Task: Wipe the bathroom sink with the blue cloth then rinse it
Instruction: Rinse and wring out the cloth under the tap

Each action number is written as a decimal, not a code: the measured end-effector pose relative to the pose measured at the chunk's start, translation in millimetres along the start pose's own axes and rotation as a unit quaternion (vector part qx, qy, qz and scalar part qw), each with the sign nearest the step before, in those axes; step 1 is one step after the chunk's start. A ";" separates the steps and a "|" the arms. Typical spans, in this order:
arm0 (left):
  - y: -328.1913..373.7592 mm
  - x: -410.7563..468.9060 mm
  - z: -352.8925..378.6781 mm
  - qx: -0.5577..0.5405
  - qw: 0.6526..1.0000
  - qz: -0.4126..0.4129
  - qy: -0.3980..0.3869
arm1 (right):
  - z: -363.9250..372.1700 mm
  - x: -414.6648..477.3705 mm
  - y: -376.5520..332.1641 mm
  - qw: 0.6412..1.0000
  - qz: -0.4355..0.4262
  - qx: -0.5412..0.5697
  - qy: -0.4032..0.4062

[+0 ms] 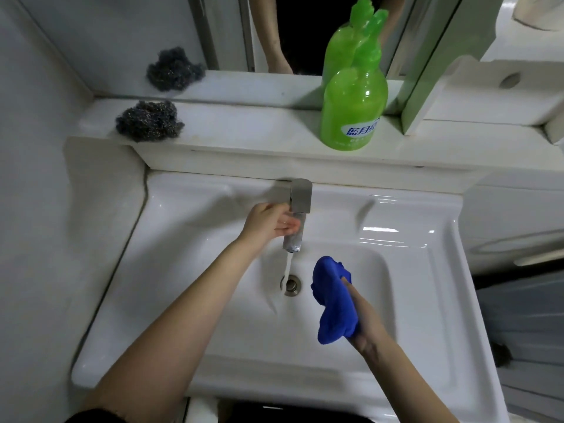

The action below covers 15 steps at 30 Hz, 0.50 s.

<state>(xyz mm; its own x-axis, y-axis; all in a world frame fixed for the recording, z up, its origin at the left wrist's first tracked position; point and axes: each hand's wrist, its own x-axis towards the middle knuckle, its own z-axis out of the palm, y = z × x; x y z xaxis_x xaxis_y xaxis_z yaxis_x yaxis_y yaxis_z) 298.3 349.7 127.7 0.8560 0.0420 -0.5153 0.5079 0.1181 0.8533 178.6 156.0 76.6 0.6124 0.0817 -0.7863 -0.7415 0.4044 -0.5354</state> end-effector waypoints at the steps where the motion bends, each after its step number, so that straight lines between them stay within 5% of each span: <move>1: -8.1 -0.6 -8.7 -0.007 1.000 0.008 0.022 | 3.3 6.7 2.7 1.000 0.007 -0.010 -0.002; 6: -89.2 3.3 -53.2 -0.028 0.988 -0.073 0.130 | 31.6 59.8 25.3 0.998 0.052 -0.011 0.015; 10: -157.7 15.7 -67.6 0.000 0.976 -0.218 -0.022 | 54.3 95.3 44.7 0.999 0.035 -0.019 -0.021; 15: -183.6 25.4 -59.3 -0.108 0.969 -0.199 -0.100 | 70.2 121.1 58.2 0.995 -0.044 -0.085 -0.040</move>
<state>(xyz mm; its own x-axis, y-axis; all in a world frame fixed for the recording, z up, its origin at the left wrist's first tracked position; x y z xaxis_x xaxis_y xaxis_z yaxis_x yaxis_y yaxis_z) 221.1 387.8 -46.7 0.6095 -0.2400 -0.7556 0.7876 0.2919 0.5427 228.9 253.4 -28.1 0.6912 0.1285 -0.7112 -0.7161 0.2538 -0.6502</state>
